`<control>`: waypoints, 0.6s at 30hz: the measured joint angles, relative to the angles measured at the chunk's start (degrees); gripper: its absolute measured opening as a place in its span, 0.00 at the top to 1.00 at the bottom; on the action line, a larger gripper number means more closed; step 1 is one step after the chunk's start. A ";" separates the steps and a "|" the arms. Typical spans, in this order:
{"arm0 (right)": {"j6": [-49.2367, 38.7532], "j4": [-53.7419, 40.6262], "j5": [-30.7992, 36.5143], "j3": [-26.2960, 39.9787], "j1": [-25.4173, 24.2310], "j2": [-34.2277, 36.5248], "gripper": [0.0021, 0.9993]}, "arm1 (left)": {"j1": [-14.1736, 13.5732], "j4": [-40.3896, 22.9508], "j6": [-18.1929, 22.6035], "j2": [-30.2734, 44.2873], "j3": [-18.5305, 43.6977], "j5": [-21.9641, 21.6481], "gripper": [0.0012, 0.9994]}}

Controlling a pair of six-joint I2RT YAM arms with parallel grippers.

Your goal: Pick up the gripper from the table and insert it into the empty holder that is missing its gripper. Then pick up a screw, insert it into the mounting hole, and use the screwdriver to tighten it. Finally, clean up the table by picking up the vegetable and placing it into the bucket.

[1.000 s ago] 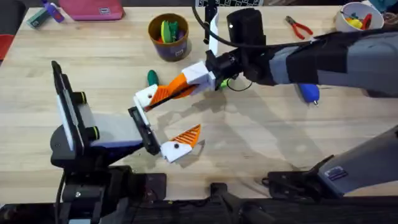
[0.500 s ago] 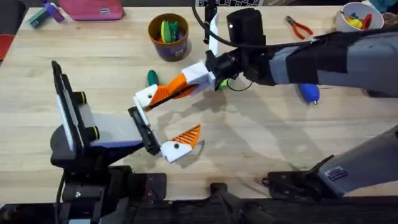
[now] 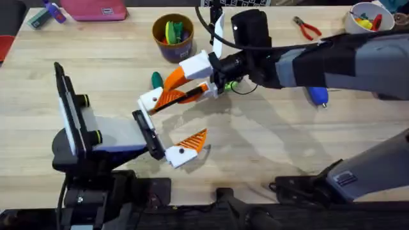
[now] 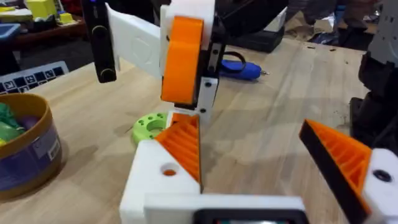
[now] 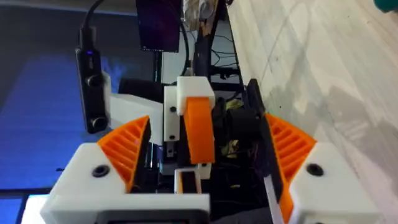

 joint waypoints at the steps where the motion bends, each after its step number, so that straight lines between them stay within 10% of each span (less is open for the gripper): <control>1: -0.01 0.02 0.19 0.01 0.00 0.00 0.04 | 0.00 0.00 0.00 0.02 0.00 0.00 0.01; 8: -0.51 -3.34 3.32 0.01 -1.67 -1.50 0.03 | 0.00 0.00 0.00 0.00 0.00 0.00 0.01; 18: -12.84 -34.58 22.64 0.64 -9.85 -20.29 0.03 | 0.00 0.00 0.00 0.00 0.00 0.00 0.01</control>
